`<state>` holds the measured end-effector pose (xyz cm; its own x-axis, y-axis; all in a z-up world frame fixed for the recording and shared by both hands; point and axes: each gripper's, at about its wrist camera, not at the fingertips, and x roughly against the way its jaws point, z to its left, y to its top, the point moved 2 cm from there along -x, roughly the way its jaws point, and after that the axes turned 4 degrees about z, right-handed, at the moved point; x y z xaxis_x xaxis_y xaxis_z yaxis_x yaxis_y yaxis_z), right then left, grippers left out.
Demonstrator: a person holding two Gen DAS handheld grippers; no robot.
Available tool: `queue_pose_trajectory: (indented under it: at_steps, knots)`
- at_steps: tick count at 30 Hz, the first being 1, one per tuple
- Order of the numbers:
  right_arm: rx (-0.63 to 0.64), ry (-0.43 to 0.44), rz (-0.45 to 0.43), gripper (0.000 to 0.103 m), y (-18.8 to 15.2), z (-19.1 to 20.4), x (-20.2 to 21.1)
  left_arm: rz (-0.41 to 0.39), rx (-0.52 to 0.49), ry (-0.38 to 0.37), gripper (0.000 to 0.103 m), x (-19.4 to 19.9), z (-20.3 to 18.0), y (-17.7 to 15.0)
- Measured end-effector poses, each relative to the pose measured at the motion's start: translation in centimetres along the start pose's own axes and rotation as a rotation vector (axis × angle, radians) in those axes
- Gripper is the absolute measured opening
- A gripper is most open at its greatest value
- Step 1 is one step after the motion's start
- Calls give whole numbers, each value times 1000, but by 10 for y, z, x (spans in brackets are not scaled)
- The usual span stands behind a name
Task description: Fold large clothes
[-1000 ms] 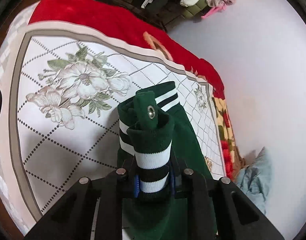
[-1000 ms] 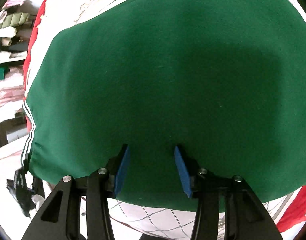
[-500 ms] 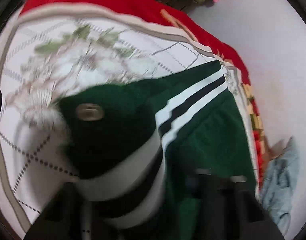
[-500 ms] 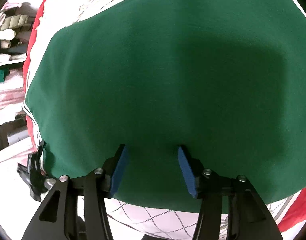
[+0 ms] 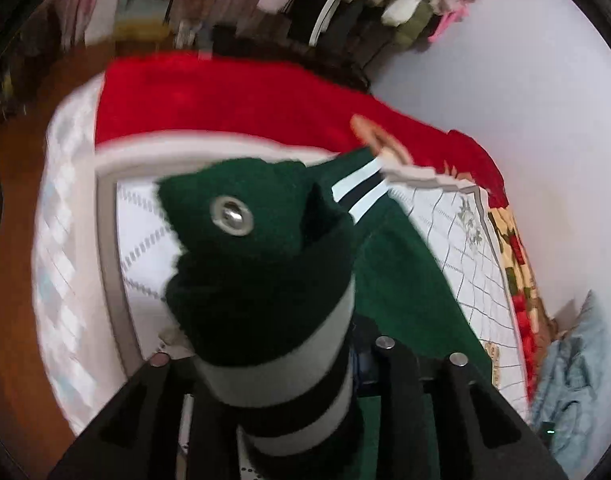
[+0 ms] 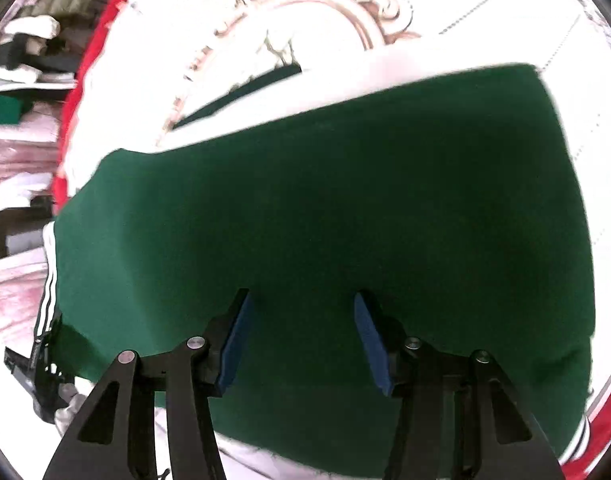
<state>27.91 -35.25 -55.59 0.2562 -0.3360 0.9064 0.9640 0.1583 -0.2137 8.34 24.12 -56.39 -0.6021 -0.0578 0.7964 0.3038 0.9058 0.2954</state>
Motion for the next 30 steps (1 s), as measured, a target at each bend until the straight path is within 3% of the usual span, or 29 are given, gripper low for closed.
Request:
queue_pose_trajectory:
  at_steps: [2,5,7,8,14,17,21,26,28,30]
  knots:
    - [13,-14,11,56,3,1,-5,15,41,-32,44,-9,12,-9]
    - [33,11,37,56,0,-1,8,26,59,-38,44,-21,9,-17]
    - [12,50,34,56,-6,-11,23,10,22,5,39,-17,0,-17]
    - [-7,62,19,56,-11,-19,34,-1,1,49,22,-15,-6,-16]
    - [-208,15,-114,57,-51,-101,102,-95,-90,122,18,28,-42,1]
    - [-267,22,-71,60,-67,-132,99,-159,-131,108,18,56,-60,18]
    - [-219,54,38,60,-82,-136,62,-215,-268,105,18,80,-99,30]
    - [-199,84,78,60,-91,-126,11,-206,-523,70,18,94,-170,-8]
    - [-183,69,55,60,-94,-125,10,-159,-608,2,17,99,-203,-42]
    - [-193,108,50,60,-96,-131,13,-91,-690,-74,17,100,-236,-85]
